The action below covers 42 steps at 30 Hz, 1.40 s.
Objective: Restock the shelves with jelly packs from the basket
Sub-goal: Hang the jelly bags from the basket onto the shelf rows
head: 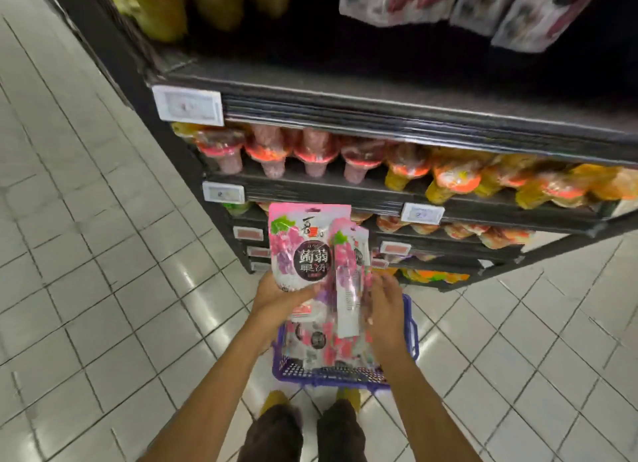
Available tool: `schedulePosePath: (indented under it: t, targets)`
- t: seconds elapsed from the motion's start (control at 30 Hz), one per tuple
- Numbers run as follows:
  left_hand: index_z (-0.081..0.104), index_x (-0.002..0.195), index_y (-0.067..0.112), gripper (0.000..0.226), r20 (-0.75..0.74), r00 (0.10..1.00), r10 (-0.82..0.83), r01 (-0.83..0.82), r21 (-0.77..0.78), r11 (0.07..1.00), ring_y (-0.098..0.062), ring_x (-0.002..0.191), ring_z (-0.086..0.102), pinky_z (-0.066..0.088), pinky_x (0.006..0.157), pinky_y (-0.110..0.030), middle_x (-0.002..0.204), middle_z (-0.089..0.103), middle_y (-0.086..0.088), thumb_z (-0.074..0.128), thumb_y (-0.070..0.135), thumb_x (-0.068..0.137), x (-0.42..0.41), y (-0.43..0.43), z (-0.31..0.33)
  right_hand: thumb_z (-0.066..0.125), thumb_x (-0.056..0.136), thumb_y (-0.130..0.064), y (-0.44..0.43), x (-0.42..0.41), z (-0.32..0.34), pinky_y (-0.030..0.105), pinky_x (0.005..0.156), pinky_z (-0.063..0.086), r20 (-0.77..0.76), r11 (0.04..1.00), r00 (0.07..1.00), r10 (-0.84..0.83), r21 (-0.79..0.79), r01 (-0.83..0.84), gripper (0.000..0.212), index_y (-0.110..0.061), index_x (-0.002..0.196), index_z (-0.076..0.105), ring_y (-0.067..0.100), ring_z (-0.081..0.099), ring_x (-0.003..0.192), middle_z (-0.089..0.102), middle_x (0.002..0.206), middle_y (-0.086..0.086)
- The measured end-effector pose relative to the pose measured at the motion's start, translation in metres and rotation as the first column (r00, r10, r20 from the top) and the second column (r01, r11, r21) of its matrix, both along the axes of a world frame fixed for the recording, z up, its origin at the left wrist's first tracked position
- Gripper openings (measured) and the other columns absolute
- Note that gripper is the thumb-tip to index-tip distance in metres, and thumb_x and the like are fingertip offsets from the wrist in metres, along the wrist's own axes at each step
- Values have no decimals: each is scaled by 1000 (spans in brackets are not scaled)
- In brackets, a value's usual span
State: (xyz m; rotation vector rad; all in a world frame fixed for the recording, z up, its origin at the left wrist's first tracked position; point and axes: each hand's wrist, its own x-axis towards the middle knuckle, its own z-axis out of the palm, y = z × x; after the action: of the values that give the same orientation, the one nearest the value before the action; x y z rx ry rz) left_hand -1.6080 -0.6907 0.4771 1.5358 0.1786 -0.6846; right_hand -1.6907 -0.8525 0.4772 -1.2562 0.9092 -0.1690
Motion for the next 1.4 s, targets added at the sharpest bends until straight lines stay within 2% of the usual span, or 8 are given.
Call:
schedulePosePath:
  t: [0.13,0.27,0.4,0.67,0.9,0.97,1.13,1.4]
  targets:
    - [64,119,14,70,112,992,-55,63,-68,996,-22,105,69,53,95,-43,108,75,-4,90,24,55,13,3,70,67,77,-60,8,6,74,31,91,47,47,982,985,166,80,-170,42,-37,111,63,-2,62,104,61,120,-14]
    - [62,116,20,66,227,971,-71,94,-93,991,-19,105,69,52,97,-46,109,74,-3,94,20,58,38,17,125,77,69,-39,-3,6,120,39,72,54,261,884,965,-31,457,-95,42,-14,100,63,22,67,76,69,86,5]
    - [62,119,26,84,347,933,-93,139,-108,984,-14,106,68,55,91,-37,109,74,4,91,47,43,56,27,178,59,77,-39,-16,16,162,38,66,54,342,904,933,-111,425,-49,27,-18,89,71,24,68,73,71,84,7]
    - [66,109,25,61,553,830,-69,175,-141,974,-17,94,73,58,71,-25,101,76,2,92,27,53,83,18,262,60,74,-38,-55,40,243,46,80,56,564,892,813,-145,430,-139,36,-17,102,70,29,70,92,72,104,11]
    - [64,116,24,71,655,755,25,142,-201,969,-19,98,72,60,79,-35,106,75,1,91,37,52,101,-1,332,91,58,-28,-81,56,321,51,88,54,670,951,700,246,-29,-307,59,-8,109,69,37,67,101,71,110,18]
    - [65,114,24,72,663,746,63,127,-235,964,-22,96,73,60,74,-33,104,76,-1,92,39,49,106,-1,348,94,48,-27,-88,58,343,39,74,58,678,965,692,247,-110,-237,46,-11,87,74,29,70,81,74,88,12]
    - [64,117,25,85,691,716,105,141,-290,947,-28,99,72,57,85,-50,108,74,-5,94,50,42,115,-5,392,82,65,-6,-99,68,398,22,49,52,740,949,595,314,-252,-187,24,-5,83,66,14,65,56,70,66,5]
    - [62,119,21,71,776,612,151,149,-301,942,-28,100,71,57,87,-50,108,74,-6,92,34,56,138,4,473,79,65,-45,-89,103,489,20,50,45,663,825,639,390,-560,77,37,-18,86,66,6,61,57,73,74,5]
